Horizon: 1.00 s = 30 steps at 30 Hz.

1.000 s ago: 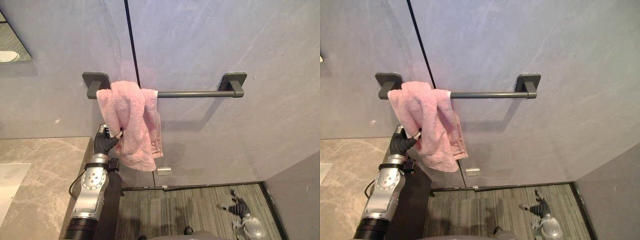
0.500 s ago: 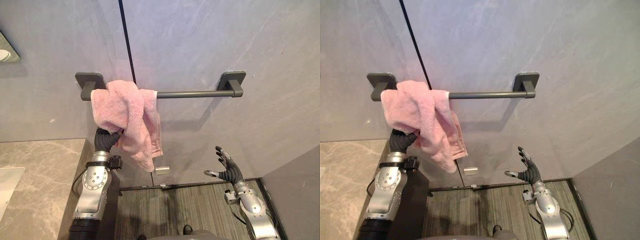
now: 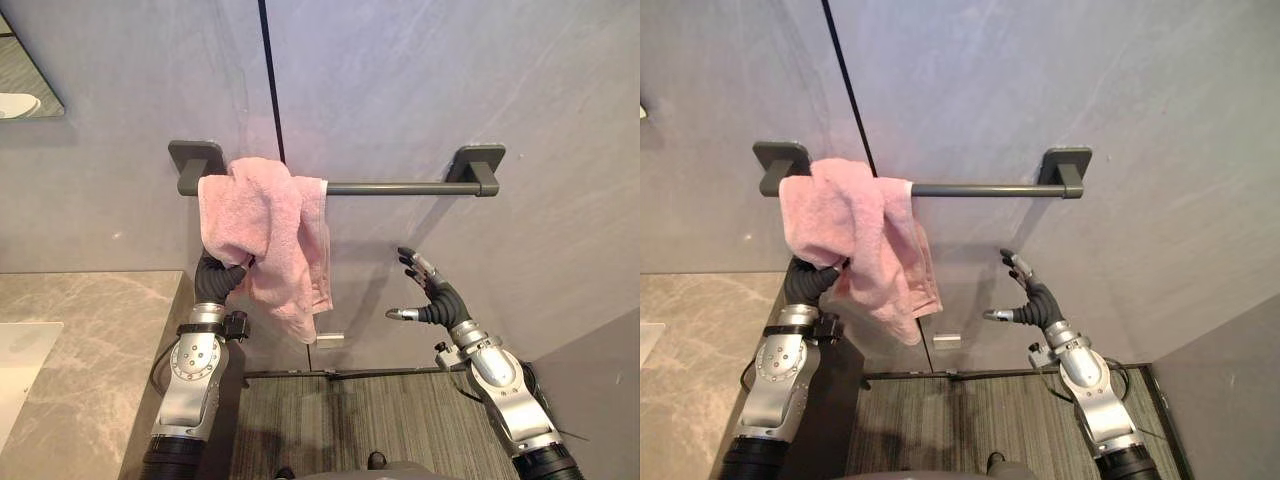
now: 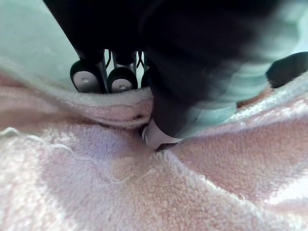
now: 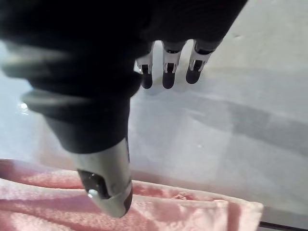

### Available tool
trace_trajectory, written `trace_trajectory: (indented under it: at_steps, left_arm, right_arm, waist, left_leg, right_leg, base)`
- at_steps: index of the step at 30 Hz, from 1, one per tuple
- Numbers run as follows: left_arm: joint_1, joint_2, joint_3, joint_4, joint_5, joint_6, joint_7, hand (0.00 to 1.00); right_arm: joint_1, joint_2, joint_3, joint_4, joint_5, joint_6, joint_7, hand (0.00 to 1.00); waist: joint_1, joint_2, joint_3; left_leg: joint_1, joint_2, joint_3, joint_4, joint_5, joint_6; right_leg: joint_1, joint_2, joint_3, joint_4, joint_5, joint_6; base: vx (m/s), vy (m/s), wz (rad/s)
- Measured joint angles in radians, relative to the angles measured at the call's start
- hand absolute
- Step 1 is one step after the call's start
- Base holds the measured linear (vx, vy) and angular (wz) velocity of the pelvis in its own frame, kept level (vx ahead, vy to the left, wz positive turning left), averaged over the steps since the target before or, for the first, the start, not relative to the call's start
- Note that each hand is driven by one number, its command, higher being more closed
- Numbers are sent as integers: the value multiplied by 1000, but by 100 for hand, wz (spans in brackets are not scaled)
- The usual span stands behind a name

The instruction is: Organize washtable

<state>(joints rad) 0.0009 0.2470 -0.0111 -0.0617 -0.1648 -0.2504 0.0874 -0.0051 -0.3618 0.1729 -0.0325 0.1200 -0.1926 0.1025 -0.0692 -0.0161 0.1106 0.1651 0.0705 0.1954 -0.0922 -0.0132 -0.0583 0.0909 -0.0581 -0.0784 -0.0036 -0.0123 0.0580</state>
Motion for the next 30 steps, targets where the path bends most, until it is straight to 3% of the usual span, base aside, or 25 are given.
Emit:
trace_trajectory:
  at_steps: [13,20,26,30]
  left_arm:
    - [0,-14,-21,7,-2,0,-1,100]
    - [-1,-33,-32,59,-24,-1,-1,100]
    - [-2,-33,-73,76,-25,-1,-1,100]
    - [-2,-32,-73,91,-25,-2,0,100]
  right_arm:
    - [-113,1,49,5,49,0,-38,0]
    - [-210,21,114,58,70,0,-38,0]
    - [-248,34,167,77,70,0,-35,0]
    - [-283,51,204,101,71,2,-34,0]
  waist:
    - [4,3,-2]
    - [5,22,-14]
    - [30,21,-15]
    - [32,18,-17]
  left_leg:
    - [-14,-5,-36,-1,15,4]
    - [-22,-3,-57,-2,26,2]
    - [-32,4,-60,-2,29,-1]
    - [-33,4,-60,-2,29,-1]
  right_leg:
    - [4,-7,-32,0,0,0]
    - [7,-7,-50,-2,0,-1]
    - [7,1,-52,-3,0,-3]
    - [7,2,-51,-3,0,-4]
  base:
    - [-31,-18,8]
    - [-40,-22,9]
    - [-25,-16,1]
    - [0,0,0]
